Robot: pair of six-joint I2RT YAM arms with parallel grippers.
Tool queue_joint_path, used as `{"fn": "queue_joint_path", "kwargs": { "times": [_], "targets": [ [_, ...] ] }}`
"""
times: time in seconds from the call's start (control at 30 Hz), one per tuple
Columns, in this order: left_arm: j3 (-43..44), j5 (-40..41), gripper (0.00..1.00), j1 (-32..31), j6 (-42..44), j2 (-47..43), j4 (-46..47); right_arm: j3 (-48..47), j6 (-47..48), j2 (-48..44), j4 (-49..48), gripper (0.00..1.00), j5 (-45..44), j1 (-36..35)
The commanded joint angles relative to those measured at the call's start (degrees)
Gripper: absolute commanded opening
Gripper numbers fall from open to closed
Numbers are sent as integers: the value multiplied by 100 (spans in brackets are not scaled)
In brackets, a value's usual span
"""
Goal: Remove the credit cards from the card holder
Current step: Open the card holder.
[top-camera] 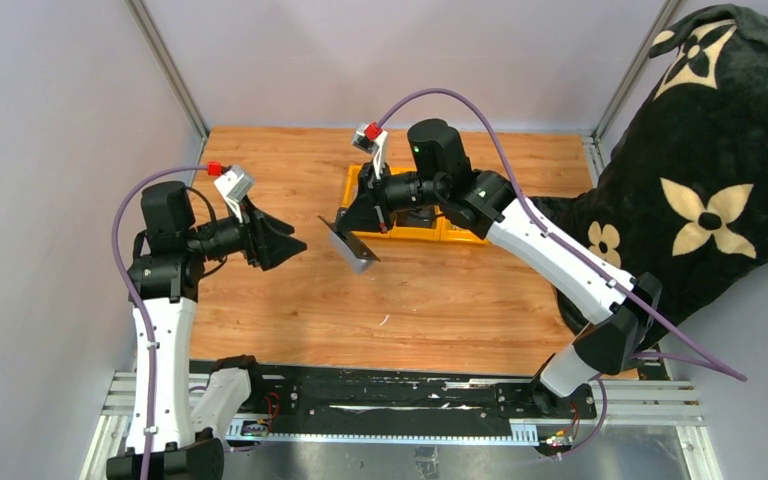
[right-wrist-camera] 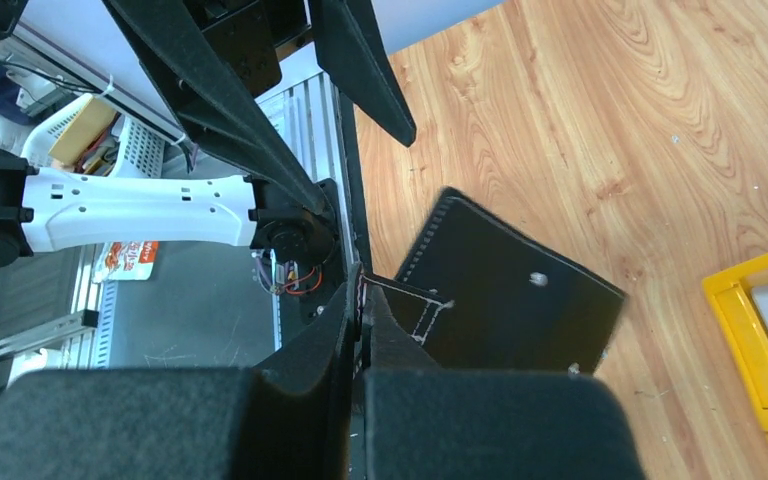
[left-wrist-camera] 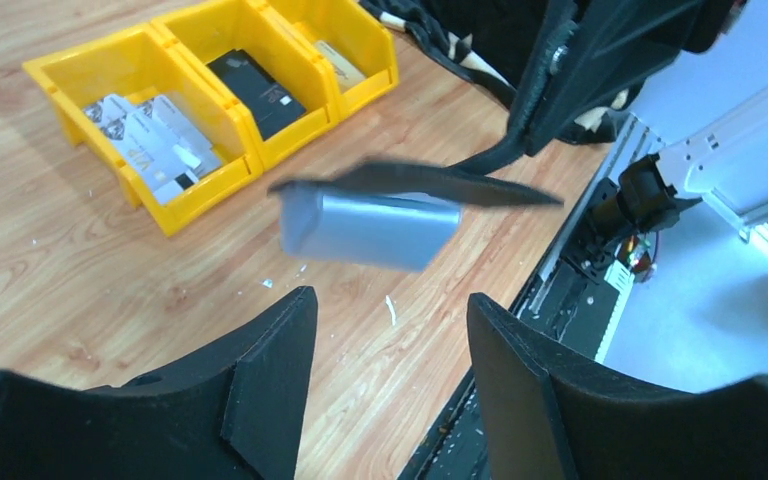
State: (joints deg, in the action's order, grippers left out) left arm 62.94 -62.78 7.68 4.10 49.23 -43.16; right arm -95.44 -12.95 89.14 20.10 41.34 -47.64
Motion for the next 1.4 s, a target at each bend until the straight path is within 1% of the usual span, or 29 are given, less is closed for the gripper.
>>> {"fn": "queue_joint_path", "kwargs": {
  "times": [0.0,0.07,0.1,0.13,0.17,0.33,0.43,0.5,0.57,0.67,0.73,0.77,0.87,0.9,0.93,0.97,1.0,1.03,1.1,1.17,1.2,1.33,1.37],
  "targets": [
    [273,-236,64,-21,762,-85,-483,-398,306,-72,195,0,280,-80],
    [227,171,75,-21,961,-98,-483,-455,350,-41,196,0,412,-143],
    [167,310,84,-21,1081,-102,-481,-491,385,-18,196,0,456,-194],
    [108,334,97,-21,1148,-108,-475,-538,408,30,190,0,524,-258],
    [47,278,99,-21,1202,-121,-477,-623,438,91,209,0,557,-332],
    [-272,-470,100,-142,1120,-235,-485,-1179,535,478,444,0,332,-665],
    [-530,-543,100,-401,1105,-456,-475,-1418,542,614,531,0,282,-809],
    [-623,-572,98,-440,1000,-549,-456,-1495,557,639,532,0,185,-903],
    [-625,-573,92,-445,973,-555,-457,-1521,561,653,533,0,180,-934],
    [-592,-696,71,-443,1003,-540,-457,-1539,544,653,531,0,199,-940],
    [-531,-820,64,-443,986,-536,-457,-1539,539,636,527,0,254,-940],
    [-496,-857,63,-443,974,-544,-457,-1540,539,627,523,0,278,-940],
    [-470,-854,75,-443,992,-637,-449,-1522,557,587,525,0,276,-940],
    [-494,-887,76,-443,996,-670,-448,-1517,558,566,530,0,270,-940],
    [-521,-939,77,-443,997,-701,-451,-1534,558,553,530,0,272,-940],
    [-554,-1016,74,-443,983,-715,-461,-1543,549,548,516,0,259,-940],
    [-581,-1116,66,-447,968,-723,-467,-1547,540,537,499,0,231,-940],
    [-603,-1208,61,-450,942,-731,-469,-1548,509,536,463,0,215,-940],
    [-628,-1348,46,-443,908,-758,-472,-1576,451,555,391,0,213,-938],
    [-633,-1366,40,-443,941,-831,-474,-1638,380,607,347,0,212,-925],
    [-621,-1361,34,-447,962,-860,-474,-1678,336,642,346,0,246,-909],
    [-556,-1268,4,-443,1072,-887,-483,-1703,207,699,316,0,381,-839],
    [-535,-1222,0,-444,1075,-887,-483,-1654,187,671,281,0,378,-825]
  ]
}}
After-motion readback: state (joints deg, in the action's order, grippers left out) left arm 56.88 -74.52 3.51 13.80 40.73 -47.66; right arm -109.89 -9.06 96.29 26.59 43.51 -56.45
